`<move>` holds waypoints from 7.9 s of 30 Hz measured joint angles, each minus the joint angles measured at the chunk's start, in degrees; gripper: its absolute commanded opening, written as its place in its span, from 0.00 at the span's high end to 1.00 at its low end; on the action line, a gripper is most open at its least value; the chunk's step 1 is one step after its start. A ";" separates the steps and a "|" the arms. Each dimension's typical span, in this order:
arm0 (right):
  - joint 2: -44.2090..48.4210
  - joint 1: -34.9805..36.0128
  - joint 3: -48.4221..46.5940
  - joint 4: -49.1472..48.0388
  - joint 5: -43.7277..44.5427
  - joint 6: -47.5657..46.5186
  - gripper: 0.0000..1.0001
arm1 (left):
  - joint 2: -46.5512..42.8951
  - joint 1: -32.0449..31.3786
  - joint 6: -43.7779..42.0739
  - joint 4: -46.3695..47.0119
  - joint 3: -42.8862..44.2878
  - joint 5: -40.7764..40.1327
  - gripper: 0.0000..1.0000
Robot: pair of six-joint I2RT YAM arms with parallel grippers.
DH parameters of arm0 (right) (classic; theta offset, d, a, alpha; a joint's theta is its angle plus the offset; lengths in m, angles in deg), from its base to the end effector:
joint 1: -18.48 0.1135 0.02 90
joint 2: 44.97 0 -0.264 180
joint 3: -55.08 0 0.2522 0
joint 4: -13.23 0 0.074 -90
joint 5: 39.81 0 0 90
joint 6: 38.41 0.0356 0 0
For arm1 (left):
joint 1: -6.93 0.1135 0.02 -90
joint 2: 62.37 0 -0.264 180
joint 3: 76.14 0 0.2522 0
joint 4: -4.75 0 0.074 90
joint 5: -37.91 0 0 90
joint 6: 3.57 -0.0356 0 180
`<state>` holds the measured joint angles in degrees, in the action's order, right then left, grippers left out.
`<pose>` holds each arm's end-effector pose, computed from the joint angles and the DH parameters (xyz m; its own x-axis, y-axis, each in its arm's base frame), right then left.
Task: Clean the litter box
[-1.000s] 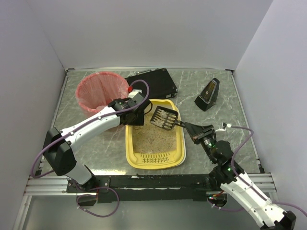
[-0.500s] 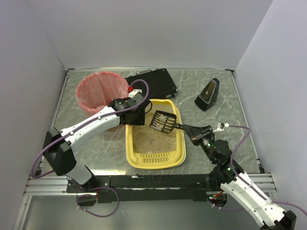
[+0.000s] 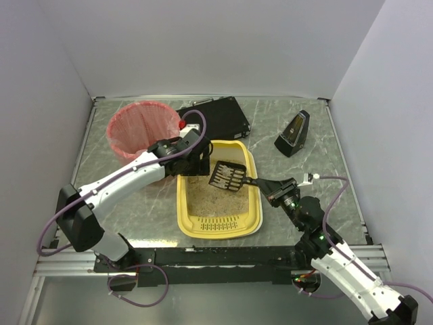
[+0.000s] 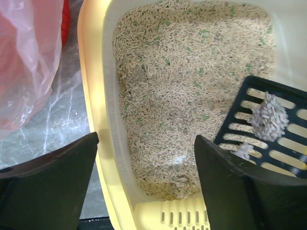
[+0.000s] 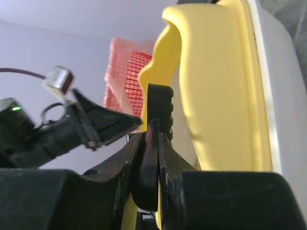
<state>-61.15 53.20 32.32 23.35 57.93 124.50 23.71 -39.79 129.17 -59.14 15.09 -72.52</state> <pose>0.1063 0.0679 0.2092 -0.4488 0.8413 -0.3013 -0.0849 0.2955 0.9516 0.2208 -0.2163 0.3077 -0.8091 -0.0684 -0.5836 0.0121 0.9910 -0.1330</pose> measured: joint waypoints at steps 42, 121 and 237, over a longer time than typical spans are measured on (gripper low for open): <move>-28.30 0.00 -36.52 3.06 -8.50 -11.69 1.00 | -30.10 4.92 10.84 0.28 -15.26 -7.54 0.03; -72.26 7.41 -69.11 50.18 7.89 -13.70 1.00 | -20.44 8.44 10.47 17.46 -24.76 10.23 0.03; -28.41 -4.24 -14.62 -10.58 -12.17 -18.95 1.00 | -14.86 9.09 8.50 20.70 -22.84 14.75 0.03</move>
<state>-89.57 48.96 17.70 12.77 45.76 105.55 8.85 -30.70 137.67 -38.45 -7.75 -57.76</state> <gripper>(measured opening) 0.227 0.969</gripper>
